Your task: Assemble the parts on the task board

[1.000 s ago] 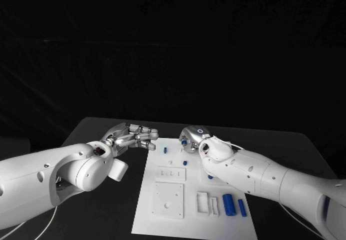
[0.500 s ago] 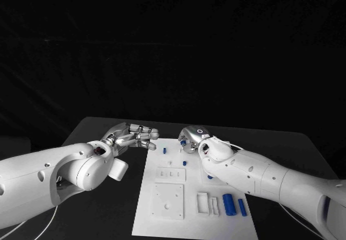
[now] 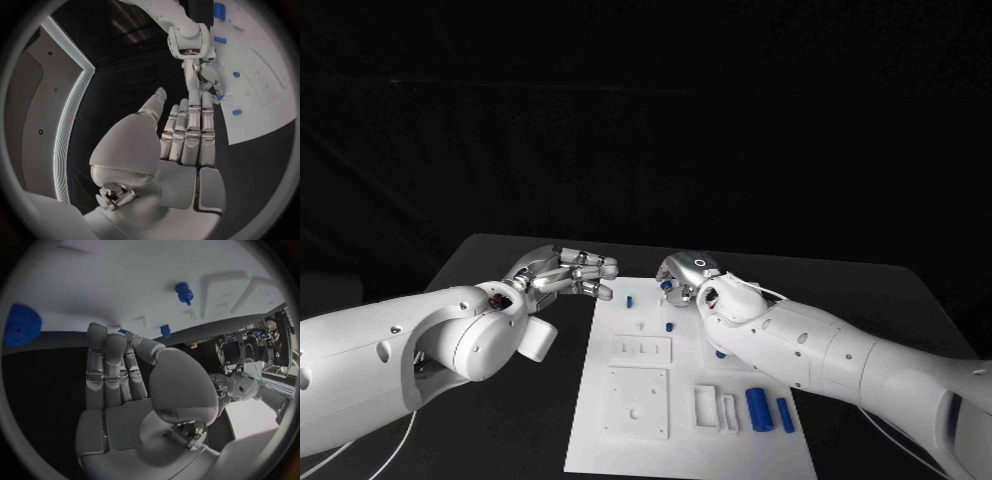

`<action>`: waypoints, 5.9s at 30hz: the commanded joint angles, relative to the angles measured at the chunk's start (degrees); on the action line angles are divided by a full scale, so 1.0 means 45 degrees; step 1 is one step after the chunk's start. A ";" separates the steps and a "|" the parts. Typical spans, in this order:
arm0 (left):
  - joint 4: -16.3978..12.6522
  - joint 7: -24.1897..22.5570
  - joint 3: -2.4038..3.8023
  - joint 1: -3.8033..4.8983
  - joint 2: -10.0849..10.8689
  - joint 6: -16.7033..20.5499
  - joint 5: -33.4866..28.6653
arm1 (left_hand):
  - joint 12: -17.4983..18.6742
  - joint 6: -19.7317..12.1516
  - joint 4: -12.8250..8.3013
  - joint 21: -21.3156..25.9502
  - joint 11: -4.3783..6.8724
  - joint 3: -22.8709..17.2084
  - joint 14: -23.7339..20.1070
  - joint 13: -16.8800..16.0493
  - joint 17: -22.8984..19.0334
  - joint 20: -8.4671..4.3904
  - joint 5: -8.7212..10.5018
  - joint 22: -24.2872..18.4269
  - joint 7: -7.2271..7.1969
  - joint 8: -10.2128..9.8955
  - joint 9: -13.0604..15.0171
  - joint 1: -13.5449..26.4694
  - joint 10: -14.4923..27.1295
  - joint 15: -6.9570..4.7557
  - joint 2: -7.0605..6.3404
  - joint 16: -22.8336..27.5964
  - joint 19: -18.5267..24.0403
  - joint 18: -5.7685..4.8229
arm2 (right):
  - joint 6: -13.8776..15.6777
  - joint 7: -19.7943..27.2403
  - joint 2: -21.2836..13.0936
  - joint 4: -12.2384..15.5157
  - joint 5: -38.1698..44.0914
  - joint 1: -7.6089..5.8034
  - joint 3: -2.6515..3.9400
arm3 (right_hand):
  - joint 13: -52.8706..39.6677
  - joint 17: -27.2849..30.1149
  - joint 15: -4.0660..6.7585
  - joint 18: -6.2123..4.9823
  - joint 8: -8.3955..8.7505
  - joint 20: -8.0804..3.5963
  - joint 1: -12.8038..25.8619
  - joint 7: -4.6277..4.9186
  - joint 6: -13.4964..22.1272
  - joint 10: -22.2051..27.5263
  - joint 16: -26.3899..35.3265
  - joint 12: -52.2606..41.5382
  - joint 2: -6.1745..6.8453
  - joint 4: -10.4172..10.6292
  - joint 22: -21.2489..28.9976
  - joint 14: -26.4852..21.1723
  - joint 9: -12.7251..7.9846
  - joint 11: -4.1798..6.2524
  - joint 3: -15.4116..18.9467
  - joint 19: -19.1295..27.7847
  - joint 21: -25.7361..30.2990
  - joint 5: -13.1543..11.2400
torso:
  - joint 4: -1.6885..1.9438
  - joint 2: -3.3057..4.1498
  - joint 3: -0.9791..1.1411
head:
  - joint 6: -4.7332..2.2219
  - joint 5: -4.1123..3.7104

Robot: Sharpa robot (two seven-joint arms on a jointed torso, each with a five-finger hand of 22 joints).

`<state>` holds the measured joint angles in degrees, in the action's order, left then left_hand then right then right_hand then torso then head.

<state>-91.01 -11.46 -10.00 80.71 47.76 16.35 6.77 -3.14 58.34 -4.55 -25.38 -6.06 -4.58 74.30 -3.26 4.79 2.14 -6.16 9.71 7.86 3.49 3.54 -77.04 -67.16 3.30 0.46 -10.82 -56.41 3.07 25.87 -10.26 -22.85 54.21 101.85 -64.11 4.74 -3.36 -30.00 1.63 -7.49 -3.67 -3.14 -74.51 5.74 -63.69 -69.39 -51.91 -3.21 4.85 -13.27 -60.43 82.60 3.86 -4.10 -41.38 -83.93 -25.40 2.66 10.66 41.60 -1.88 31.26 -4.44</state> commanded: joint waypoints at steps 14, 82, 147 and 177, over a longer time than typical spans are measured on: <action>-0.0004 -0.0022 0.0009 0.0019 -0.0042 -0.0206 0.0045 | -0.0042 -0.0028 0.0008 -0.0068 -0.0009 0.0072 -0.0094 -0.0019 -0.0014 0.0043 0.0084 -0.0037 0.0036 0.0054 0.0015 -0.0030 0.0075 0.0009 0.0001 -0.0040 0.0055 -0.0088 | 0.0025 0.0333 0.0048 0.0099 -0.0020 0.0002 -0.0006 | 0.0014 -0.0001 -0.0111 -0.0307 0.0010 0.0120 0.0013 -0.0016 0.0084 0.0005 0.0038 -0.0016 0.0132 0.0008 -0.0092 -0.0019 -0.0012 0.0011 -0.0262 -0.0420 0.0127 0.0012 | 0.0009 -0.0002 -0.0002 | 0.0019 0.0022; 0.0101 0.0184 0.0007 0.0082 -0.0011 -0.0183 0.0186 | -0.0042 -0.0108 0.0099 -0.0042 -0.0028 0.0139 -0.0104 -0.0020 -0.0026 0.0057 0.0089 -0.0119 0.0075 0.0056 0.0016 -0.0053 0.0111 0.0023 -0.0031 -0.0029 0.0039 -0.0087 | 0.0268 0.0522 -0.0163 0.0368 -0.0727 -0.0051 0.0133 | 0.0064 0.0536 -0.0410 -0.0847 0.0076 0.0481 -0.1060 -0.0239 0.2801 0.3990 0.0147 0.0030 0.1054 0.0714 0.0842 -0.0103 -0.0118 -0.0691 0.3941 -0.0530 0.0546 0.0053 | -0.0050 0.0009 0.0025 | -0.0110 0.0064; 0.0800 0.0135 -0.0016 0.0145 0.0119 -0.0445 0.0572 | -0.0041 -0.0086 0.0091 -0.0031 -0.0049 0.0137 -0.0140 -0.0020 -0.0045 0.0075 0.0081 -0.0173 0.0081 0.0057 0.0016 -0.0125 0.0180 0.0042 -0.0032 0.0017 0.0068 -0.0082 | -0.4165 -0.0873 -0.2837 0.0936 -0.3167 -0.0248 0.1922 | -1.4710 -0.6689 0.0422 0.0269 0.0012 -0.0322 -0.0106 0.0241 0.1480 -0.0633 -0.2036 -1.4053 0.0676 0.1587 -0.4517 0.0056 0.0013 0.0743 0.7650 -0.0760 -0.5631 0.3654 | -0.0345 -0.0014 0.0211 | -0.0198 -0.0165; 0.0868 0.0158 -0.0019 0.0142 0.0042 -0.0505 0.0697 | -0.0041 -0.0084 0.0109 -0.0030 -0.0051 0.0139 -0.0148 -0.0019 -0.0045 0.0080 0.0082 -0.0193 0.0079 0.0058 0.0016 -0.0142 0.0185 0.0046 -0.0025 0.0022 0.0076 -0.0083 | -0.5054 -0.0973 -0.2260 0.0232 -0.2900 -0.0196 0.1800 | -1.4738 -0.6746 0.0399 0.0274 0.0005 -0.0297 -0.0103 0.0271 0.1614 -0.0639 -0.2094 -1.4095 0.0622 0.1524 -0.4581 0.0062 0.0009 0.0718 0.7537 -0.0777 -0.5733 0.3309 | -0.0402 -0.0002 0.0210 | -0.0079 -0.0022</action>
<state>-87.13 -10.38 -10.12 81.29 48.11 14.98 9.52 -3.15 58.13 -4.12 -25.38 -6.34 -4.15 74.10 -3.27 4.66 2.35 -5.93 8.91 8.07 3.49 3.51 -77.25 -66.62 3.50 0.24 -10.82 -56.20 3.07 5.27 -14.48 -33.17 55.34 87.99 -65.05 12.95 -69.60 -60.28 3.57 -5.75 -3.85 -4.90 -74.98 6.99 -56.50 -71.96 -61.01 -66.74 8.15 -6.48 -74.92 82.51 3.95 -0.73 -7.22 -84.03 -50.89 17.75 8.84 41.58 -0.87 30.79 -4.50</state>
